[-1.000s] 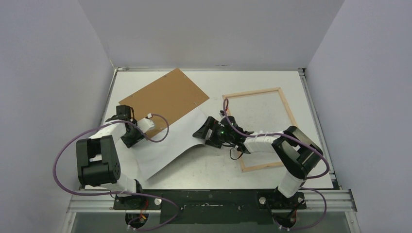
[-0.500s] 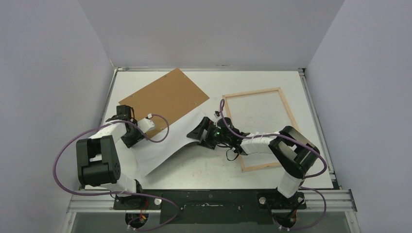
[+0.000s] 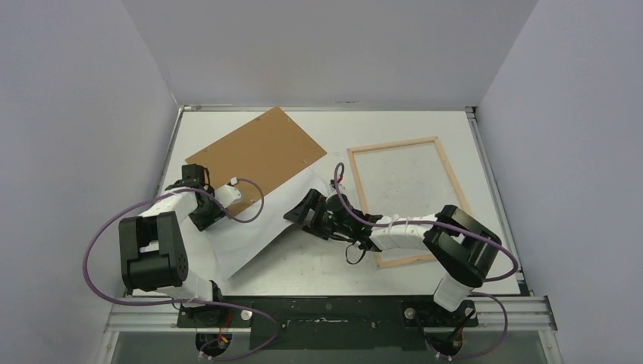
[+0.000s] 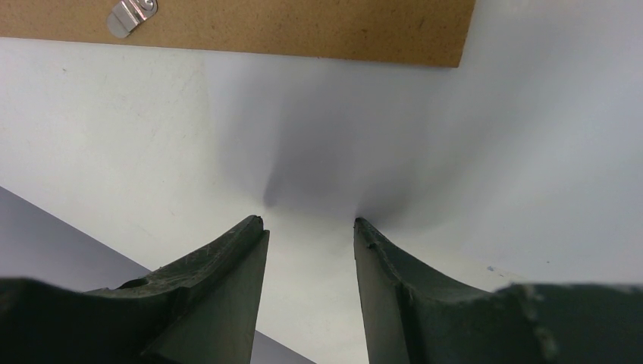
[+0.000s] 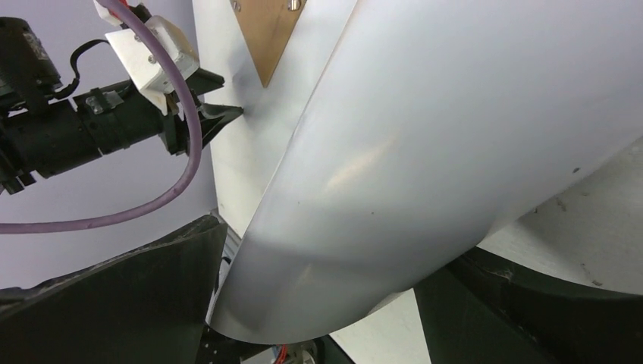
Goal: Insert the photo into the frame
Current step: Pick up the photo at the center of the board.
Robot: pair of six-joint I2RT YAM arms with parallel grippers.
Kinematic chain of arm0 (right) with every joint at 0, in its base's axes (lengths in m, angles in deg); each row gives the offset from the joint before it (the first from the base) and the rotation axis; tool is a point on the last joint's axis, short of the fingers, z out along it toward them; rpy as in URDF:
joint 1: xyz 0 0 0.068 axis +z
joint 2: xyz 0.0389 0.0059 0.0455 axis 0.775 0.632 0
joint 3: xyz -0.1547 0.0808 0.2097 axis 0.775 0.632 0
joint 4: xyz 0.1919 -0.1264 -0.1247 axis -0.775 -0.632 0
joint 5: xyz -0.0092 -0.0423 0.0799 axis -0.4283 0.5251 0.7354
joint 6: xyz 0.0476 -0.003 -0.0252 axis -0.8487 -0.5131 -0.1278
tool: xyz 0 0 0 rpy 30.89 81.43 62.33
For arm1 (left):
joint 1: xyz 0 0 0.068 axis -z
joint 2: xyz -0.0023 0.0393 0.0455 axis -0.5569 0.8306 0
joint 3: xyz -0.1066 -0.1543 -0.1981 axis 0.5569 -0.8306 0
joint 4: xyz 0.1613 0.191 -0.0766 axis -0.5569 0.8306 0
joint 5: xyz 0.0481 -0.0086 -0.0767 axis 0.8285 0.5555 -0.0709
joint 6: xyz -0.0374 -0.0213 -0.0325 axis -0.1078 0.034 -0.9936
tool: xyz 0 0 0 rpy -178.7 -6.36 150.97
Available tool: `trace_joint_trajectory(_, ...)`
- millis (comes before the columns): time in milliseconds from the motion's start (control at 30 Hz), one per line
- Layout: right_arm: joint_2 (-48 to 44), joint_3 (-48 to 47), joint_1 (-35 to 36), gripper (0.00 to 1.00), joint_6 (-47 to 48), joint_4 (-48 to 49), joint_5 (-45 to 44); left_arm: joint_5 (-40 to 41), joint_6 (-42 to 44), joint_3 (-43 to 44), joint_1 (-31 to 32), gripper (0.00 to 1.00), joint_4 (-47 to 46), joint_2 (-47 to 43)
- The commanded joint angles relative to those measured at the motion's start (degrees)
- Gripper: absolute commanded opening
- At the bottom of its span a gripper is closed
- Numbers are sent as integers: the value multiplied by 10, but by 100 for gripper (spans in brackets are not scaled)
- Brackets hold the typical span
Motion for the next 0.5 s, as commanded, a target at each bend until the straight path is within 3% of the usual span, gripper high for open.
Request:
trace_joint_trajectory(0, -41, -40, 22, 90, 0, -34, -84, -48, -3, -18, 5, 45, 16, 20)
trace_joint_trajectory(467, -55, -70, 66, 92, -10, -131, -197, -46, -2, -17, 5, 45, 20, 24)
